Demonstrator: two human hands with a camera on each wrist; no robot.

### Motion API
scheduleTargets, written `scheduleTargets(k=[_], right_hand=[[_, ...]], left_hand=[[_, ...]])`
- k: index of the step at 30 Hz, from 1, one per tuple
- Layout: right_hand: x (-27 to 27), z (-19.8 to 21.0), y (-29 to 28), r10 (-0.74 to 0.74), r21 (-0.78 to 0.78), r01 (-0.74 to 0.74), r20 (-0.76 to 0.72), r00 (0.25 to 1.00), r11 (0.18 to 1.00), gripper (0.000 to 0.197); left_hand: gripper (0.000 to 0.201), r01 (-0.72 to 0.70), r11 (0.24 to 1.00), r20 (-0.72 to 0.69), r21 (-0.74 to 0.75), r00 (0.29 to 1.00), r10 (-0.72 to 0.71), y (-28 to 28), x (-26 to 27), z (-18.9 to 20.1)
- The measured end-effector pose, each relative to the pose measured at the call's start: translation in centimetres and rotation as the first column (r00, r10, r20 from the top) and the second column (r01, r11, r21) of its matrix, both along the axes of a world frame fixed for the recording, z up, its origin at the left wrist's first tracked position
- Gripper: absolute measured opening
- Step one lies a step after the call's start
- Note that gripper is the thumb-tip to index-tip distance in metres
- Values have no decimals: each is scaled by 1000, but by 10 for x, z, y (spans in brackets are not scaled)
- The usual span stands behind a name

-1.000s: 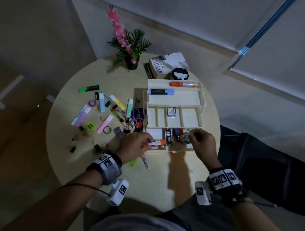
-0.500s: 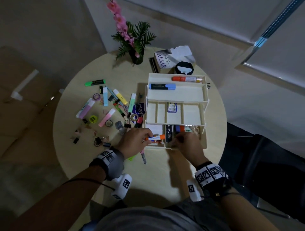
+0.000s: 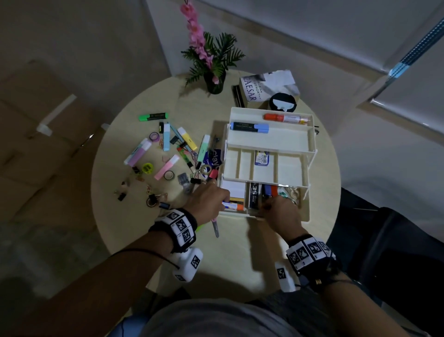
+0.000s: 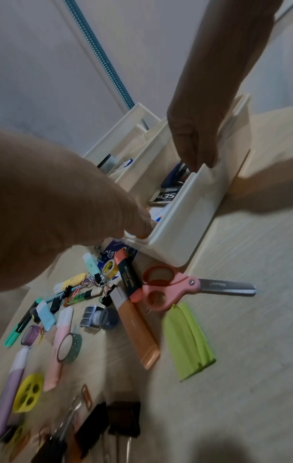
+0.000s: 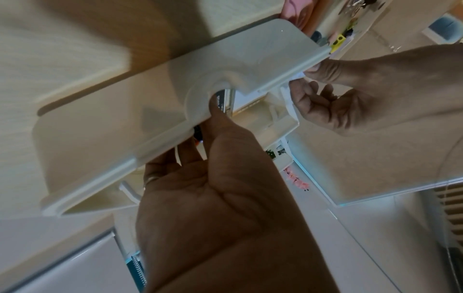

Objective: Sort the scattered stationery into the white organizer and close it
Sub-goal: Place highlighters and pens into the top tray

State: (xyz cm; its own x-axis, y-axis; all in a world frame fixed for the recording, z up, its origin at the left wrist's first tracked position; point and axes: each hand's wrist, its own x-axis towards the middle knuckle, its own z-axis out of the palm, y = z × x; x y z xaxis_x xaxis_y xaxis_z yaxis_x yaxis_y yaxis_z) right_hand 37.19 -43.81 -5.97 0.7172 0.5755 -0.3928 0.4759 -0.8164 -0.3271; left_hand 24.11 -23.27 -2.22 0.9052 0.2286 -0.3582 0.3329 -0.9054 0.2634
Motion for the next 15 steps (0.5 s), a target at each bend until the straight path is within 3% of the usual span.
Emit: scheduleTargets(k=[9,12,15], right_hand=[[-16,24,4,38,155,-66,174,984,986,5],[-25,38,20,75,234,-119,191,979,965,7],[-37,52,46,111,307,-159,167,980,938,10]], left_hand=[[18,163,977,-116,141,982,-147,-12,8,8],[20,129,990,-49,52,991,-127,-3,-2,0],[18,43,989,90,-143,996,-30,14,-19,-11]])
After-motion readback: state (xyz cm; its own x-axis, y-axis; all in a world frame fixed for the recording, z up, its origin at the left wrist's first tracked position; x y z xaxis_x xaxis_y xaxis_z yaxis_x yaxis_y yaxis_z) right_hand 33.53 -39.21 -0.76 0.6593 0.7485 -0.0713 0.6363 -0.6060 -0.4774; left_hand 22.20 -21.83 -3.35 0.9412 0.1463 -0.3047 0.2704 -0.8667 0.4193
